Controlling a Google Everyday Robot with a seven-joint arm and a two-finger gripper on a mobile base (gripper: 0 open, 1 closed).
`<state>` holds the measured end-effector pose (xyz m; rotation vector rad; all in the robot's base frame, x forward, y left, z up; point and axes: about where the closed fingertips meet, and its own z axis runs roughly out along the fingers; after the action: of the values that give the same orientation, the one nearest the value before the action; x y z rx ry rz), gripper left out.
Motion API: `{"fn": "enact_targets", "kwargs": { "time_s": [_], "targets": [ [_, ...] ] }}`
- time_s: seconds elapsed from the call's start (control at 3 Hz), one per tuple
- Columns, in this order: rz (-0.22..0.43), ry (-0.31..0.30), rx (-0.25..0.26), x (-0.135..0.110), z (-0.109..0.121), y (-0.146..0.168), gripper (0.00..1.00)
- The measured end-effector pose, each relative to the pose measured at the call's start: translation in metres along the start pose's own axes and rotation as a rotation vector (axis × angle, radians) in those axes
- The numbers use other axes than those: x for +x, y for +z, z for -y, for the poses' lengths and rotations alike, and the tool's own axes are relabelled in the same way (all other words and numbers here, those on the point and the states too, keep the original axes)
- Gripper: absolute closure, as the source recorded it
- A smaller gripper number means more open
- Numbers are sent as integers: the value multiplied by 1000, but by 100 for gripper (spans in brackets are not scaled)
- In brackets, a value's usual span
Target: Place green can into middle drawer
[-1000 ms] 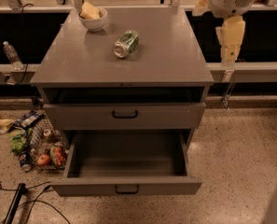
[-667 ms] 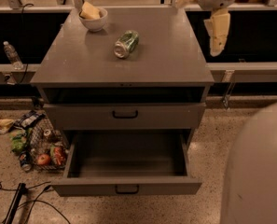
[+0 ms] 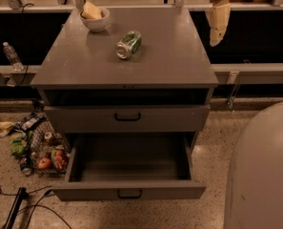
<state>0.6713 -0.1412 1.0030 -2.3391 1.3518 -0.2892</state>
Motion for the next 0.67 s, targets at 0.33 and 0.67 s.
{"fn": "enact_targets", "kwargs": {
  "time_s": [0.33, 0.67],
  "targets": [
    [29, -195, 56, -33, 25, 4, 0],
    [93, -375, 106, -62, 32, 16, 0]
  ]
}}
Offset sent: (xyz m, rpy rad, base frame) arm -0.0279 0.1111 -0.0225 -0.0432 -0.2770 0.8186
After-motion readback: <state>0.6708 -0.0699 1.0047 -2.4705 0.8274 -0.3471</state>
